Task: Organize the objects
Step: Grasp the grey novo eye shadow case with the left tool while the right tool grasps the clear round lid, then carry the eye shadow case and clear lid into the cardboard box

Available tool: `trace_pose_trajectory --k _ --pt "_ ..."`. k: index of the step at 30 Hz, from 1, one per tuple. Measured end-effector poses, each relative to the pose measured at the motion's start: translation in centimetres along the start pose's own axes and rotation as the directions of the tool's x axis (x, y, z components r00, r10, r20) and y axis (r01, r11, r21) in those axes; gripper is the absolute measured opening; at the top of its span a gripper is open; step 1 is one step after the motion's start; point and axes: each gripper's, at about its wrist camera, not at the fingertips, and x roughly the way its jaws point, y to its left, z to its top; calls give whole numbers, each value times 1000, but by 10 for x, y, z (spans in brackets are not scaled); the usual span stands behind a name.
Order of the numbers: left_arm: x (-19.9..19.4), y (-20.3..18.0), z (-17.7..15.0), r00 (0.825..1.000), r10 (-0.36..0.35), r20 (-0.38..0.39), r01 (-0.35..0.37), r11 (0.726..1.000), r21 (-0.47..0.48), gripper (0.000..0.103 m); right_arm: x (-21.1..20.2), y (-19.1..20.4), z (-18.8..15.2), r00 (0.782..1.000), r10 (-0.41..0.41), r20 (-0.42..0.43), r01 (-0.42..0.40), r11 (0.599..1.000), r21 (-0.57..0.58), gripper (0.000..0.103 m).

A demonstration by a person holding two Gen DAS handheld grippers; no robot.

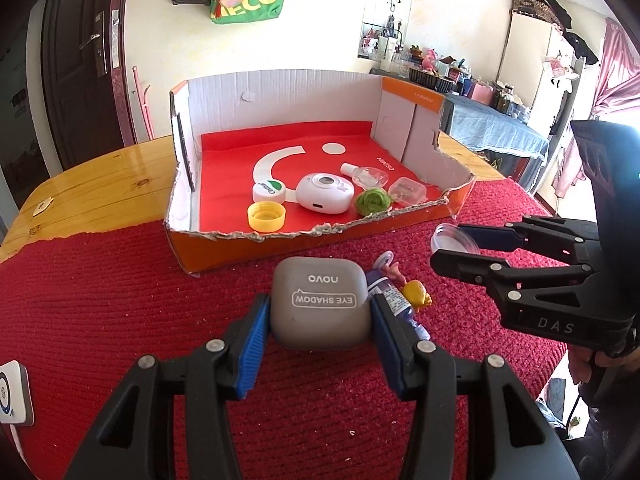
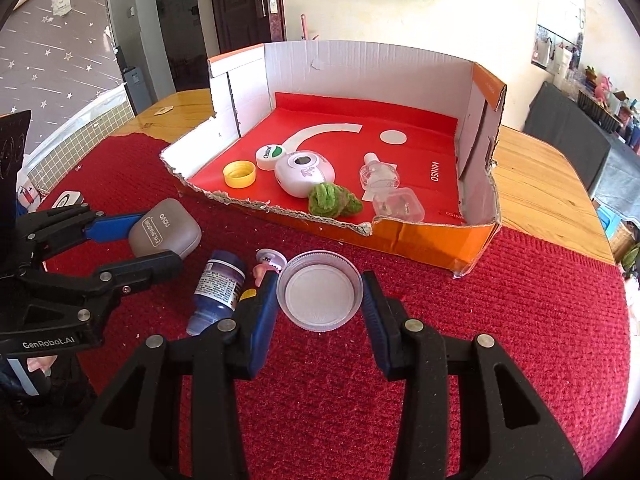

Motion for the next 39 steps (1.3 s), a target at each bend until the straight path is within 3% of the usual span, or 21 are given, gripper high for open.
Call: trace_pose_trajectory --k 12,20,27,33,39 --pt "-11 -2 4 1000 -16 17 16 1000 6 52 -8 2 -2 1000 9 4 -9 1000 -3 39" --pt "-21 2 46 998 -34 51 32 999 30 52 -34 3 33 998 12 62 -10 999 -34 39" --pt "9 12 96 999 -24 26 22 997 72 52 -29 -4 83 995 -60 82 65 996 -61 39" --pt "51 22 126 999 -25 -48 29 995 96 52 3 -20 114 994 -111 21 112 992 -56 39" --pt "89 27 137 993 -10 -117 26 990 139 52 41 -34 132 989 -137 -60 135 990 -40 39"
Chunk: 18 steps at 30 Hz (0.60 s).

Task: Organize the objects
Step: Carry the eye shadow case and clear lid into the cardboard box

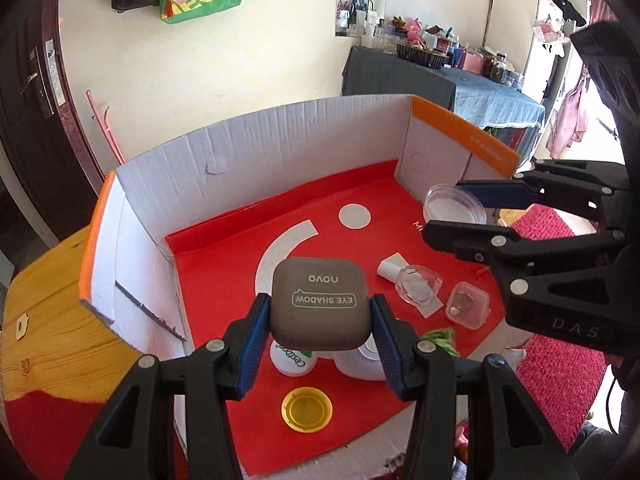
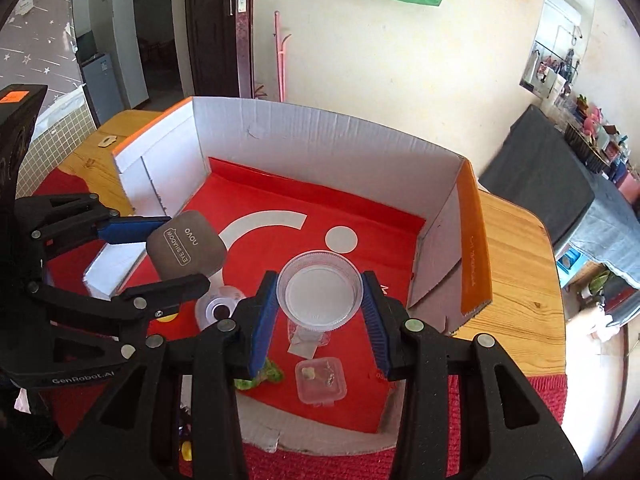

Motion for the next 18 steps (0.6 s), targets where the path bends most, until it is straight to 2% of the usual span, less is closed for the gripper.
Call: trace_pose_trajectory --k 14,18 --pt "40 8 15 995 -47 -82 45 999 -20 52 55 -15 21 988 -31 -152 45 995 93 39" --pt "47 10 17 993 -46 -107 43 999 -29 52 64 -20 20 984 0 -180 25 991 135 39"
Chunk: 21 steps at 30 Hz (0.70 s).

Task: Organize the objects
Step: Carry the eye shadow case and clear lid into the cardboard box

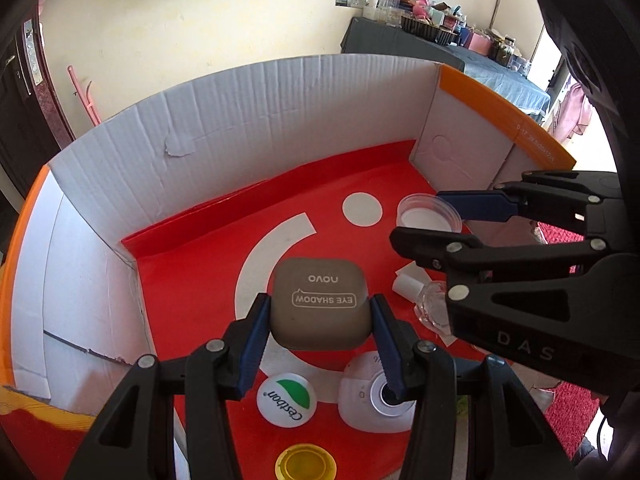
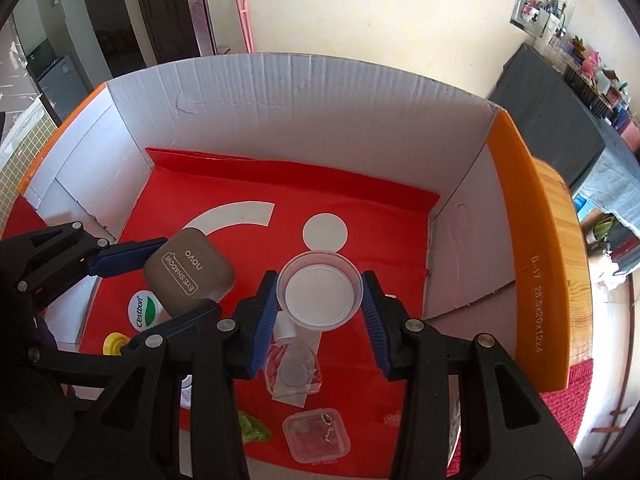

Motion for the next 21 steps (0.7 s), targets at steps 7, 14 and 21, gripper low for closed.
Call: trace_pose_trajectory --k 7,14,21 --pt "12 7 2 998 -37 -60 35 999 -34 52 8 -7 -1 1000 -13 -25 14 1000 27 39" --pt "14 7 2 996 -20 -88 17 999 -28 52 16 -7 -6 998 -19 -63 20 1000 21 40" --pt "14 5 1 995 -9 -99 6 1000 -22 52 15 -9 -8 995 -42 -92 45 999 26 40"
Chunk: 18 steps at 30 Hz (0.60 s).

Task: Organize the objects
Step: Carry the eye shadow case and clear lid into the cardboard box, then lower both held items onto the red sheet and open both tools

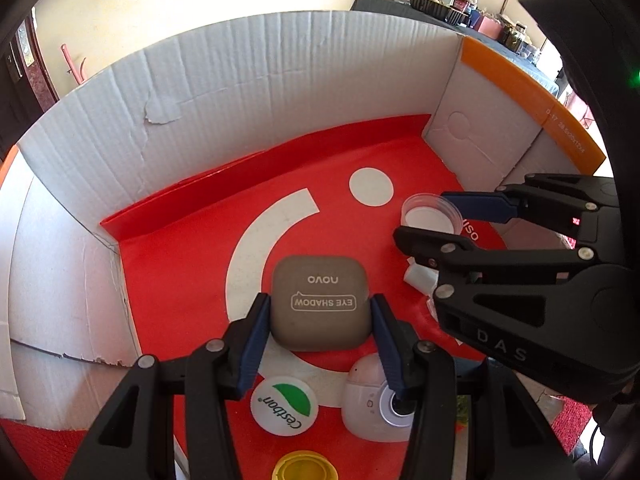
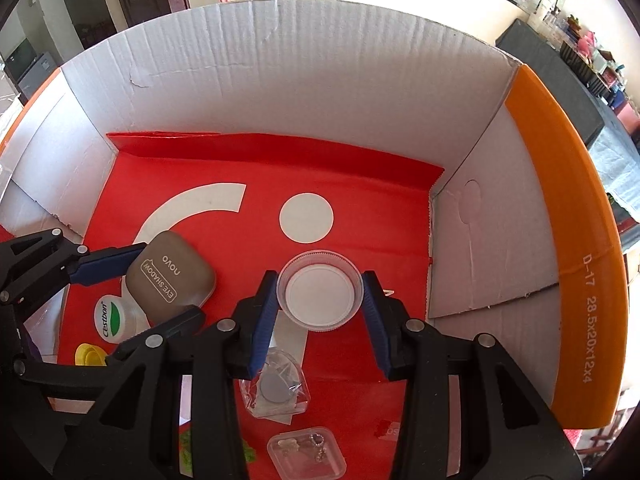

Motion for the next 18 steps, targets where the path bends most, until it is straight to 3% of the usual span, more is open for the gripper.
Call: trace_pose_trajectory --k 18 --pt "0 -7 9 1000 15 -12 -15 1000 -6 52 -11 14 -18 999 -3 -32 3 1000 -7 40"
